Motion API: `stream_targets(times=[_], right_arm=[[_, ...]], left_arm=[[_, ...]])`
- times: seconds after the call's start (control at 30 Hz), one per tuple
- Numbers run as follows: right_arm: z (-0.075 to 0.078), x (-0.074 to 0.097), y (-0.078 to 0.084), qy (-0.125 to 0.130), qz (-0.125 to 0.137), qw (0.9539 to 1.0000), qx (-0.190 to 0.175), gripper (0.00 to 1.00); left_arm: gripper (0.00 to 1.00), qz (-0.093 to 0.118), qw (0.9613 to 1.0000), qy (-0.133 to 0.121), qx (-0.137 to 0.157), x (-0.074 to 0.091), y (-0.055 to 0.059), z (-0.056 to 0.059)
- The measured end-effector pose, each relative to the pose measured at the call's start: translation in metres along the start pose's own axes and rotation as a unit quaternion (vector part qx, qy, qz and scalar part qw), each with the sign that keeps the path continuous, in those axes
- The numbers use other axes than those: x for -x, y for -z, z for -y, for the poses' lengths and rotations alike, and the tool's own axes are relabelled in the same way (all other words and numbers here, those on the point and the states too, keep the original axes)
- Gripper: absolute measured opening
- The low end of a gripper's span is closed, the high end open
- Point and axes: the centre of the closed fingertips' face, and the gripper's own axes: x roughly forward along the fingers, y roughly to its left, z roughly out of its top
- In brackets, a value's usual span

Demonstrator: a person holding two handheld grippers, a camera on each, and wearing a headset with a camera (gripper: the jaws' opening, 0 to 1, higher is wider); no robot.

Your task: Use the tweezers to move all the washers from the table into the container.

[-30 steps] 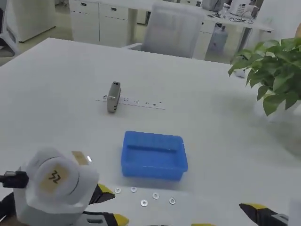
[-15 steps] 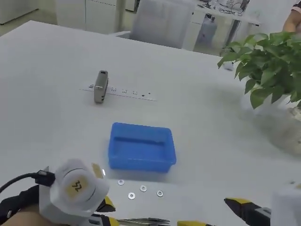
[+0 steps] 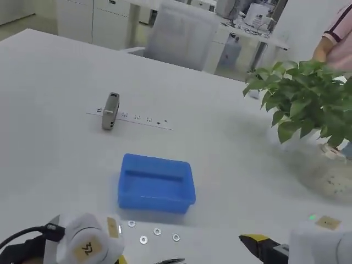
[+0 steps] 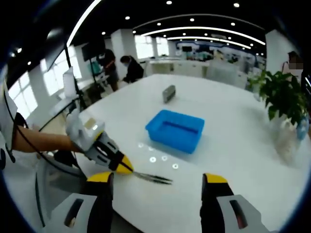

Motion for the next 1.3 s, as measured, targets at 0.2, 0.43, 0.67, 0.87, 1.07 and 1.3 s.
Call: stream_targets(times=[0.2, 0.43, 0.67, 0.87, 1.07, 1.3], right_arm=[[-0.017, -0.012, 0.008, -0.039, -0.017, 0.9984, 0.039, 0.65], [-0.037, -0.028, 0.021, -0.088, -0.031, 0.9935, 0.065, 0.59], [-0.066, -0.043, 0.034, -0.178, -0.058, 0.9751, 0.119, 0.35], [-0.083, -0.038, 0.023, -0.241, -0.035, 0.9602, 0.137, 0.28], [-0.092, -0.027, 0.013, -0.297, -0.014, 0.9402, 0.167, 0.22], [-0.091, -0.006, 0.010, -0.325, 0.002, 0.9236, 0.203, 0.17]], left_arm=[[0.00, 0.031, 0.9993, -0.020, 0.005, 0.029, -0.029, 0.007], [0.00, 0.055, 0.9971, -0.043, 0.029, 0.051, -0.054, 0.017], [0.00, 0.062, 0.9956, -0.058, 0.040, 0.065, -0.071, 0.029], [0.00, 0.058, 0.9957, -0.062, 0.036, 0.087, -0.094, 0.041], [0.00, 0.075, 0.9949, -0.062, 0.029, 0.113, -0.125, 0.058], [0.00, 0.092, 0.9932, -0.070, 0.015, 0.132, -0.158, 0.076]])
